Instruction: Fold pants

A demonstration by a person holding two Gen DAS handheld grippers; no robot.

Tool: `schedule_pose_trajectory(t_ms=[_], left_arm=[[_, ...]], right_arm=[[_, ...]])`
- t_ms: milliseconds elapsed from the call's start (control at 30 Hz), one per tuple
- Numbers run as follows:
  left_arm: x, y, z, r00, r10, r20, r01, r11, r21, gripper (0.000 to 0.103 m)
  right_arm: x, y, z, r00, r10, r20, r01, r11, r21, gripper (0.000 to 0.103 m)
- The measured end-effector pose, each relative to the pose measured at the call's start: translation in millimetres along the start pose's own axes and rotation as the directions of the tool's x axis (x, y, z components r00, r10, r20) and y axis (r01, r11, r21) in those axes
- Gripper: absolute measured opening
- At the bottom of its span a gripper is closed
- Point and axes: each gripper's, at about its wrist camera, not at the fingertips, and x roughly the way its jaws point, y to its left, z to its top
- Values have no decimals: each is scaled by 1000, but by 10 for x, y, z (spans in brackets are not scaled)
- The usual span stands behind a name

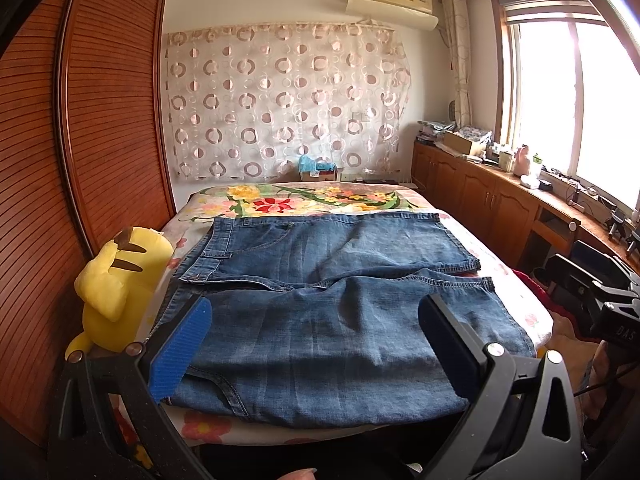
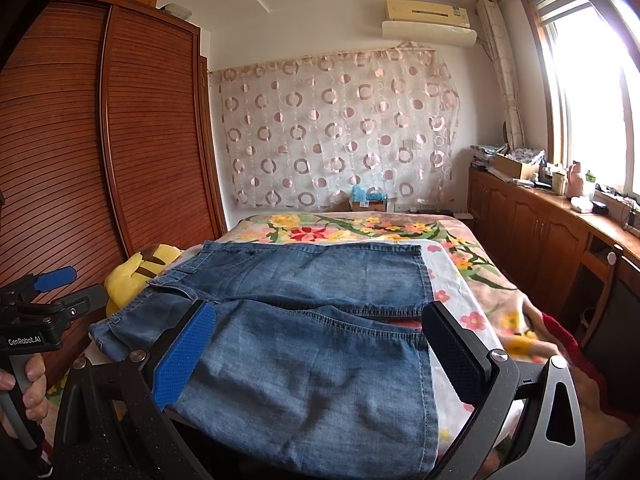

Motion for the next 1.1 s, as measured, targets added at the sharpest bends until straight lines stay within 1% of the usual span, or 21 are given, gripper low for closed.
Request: schedule_pose_trajectory(t_ms=[400, 1100], left_arm=[[-6, -5, 3, 1000, 2, 0, -2, 1000, 0, 103], [-64, 50, 105, 1000, 2, 8, -2, 1000, 0, 103]], right_arm=[[-1, -11, -6, 1000, 1, -1, -1, 1000, 2, 103], [-10, -6, -4, 1000, 1, -3, -1, 1000, 1, 103]])
